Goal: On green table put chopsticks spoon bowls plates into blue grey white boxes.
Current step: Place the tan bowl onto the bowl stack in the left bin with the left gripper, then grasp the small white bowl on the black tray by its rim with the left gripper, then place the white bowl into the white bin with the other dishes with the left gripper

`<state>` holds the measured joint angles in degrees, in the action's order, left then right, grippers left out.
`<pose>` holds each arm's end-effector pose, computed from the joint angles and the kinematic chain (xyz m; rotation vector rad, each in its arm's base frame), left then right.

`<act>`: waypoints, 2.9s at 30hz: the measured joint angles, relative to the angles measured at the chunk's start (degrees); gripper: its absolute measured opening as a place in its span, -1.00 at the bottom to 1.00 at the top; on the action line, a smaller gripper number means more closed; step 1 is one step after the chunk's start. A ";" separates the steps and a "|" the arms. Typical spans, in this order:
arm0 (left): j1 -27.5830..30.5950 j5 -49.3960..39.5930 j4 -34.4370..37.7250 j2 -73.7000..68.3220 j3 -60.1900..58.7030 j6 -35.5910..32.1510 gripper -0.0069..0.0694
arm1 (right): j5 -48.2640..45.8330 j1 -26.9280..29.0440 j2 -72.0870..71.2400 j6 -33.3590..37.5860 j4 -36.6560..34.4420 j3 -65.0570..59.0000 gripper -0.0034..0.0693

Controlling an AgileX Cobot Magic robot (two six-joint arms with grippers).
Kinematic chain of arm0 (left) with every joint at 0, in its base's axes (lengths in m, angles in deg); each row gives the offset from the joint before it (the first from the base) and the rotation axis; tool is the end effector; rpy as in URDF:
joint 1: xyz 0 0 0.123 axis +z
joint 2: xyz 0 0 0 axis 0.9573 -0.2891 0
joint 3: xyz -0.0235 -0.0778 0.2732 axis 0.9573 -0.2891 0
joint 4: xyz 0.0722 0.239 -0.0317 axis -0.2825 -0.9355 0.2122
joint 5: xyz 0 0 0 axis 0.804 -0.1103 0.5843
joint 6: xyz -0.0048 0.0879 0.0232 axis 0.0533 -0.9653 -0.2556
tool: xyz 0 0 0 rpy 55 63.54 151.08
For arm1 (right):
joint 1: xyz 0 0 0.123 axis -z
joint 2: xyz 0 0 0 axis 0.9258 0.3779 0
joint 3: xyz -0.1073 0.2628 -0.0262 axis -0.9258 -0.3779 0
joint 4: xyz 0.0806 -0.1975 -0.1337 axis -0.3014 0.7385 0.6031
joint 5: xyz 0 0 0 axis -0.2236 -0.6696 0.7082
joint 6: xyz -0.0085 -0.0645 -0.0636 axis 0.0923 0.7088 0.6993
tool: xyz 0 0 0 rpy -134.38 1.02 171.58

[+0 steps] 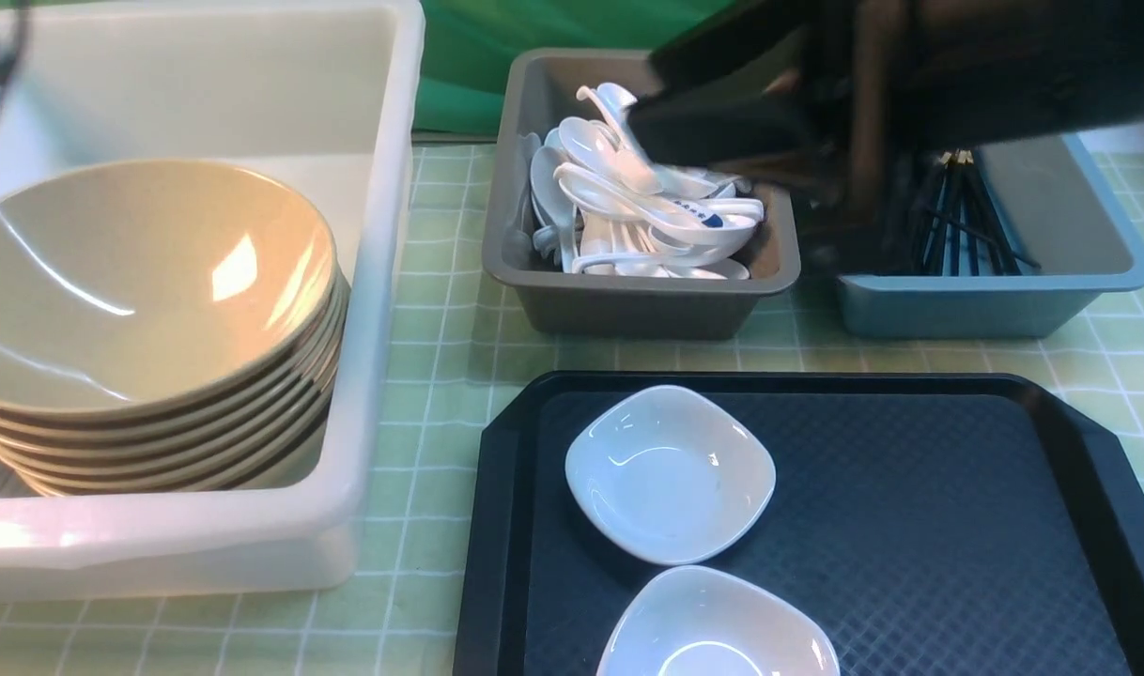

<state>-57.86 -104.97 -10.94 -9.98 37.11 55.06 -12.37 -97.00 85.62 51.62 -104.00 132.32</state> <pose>0.2528 0.0304 0.4241 -0.2552 2.4477 -0.4531 0.2230 0.1650 0.4404 -1.0618 1.5739 0.4572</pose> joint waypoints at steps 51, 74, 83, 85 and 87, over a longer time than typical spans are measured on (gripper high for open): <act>-37.87 4.55 -0.94 -34.67 5.98 -23.29 -0.78 | -10.04 3.64 -17.40 -0.15 4.14 -13.13 -0.19; 20.80 2.73 -26.37 5.66 -6.63 8.95 -0.78 | -15.54 -6.13 14.65 5.32 -2.76 16.30 -0.84; 20.87 5.48 -29.24 -4.58 -7.02 11.38 -0.78 | -17.24 -6.25 14.65 5.50 -2.82 16.65 -0.84; 20.87 5.67 -29.64 -7.27 -7.02 11.21 -0.78 | -17.24 -6.25 14.65 5.55 -2.77 16.65 -0.83; 20.87 5.38 -29.54 -10.15 -7.02 11.21 -0.78 | -17.24 -6.25 14.65 5.55 -2.67 16.65 -0.83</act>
<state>-36.99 -99.60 -40.48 -20.13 30.10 66.27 -29.61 -103.25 100.27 57.17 -106.67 148.97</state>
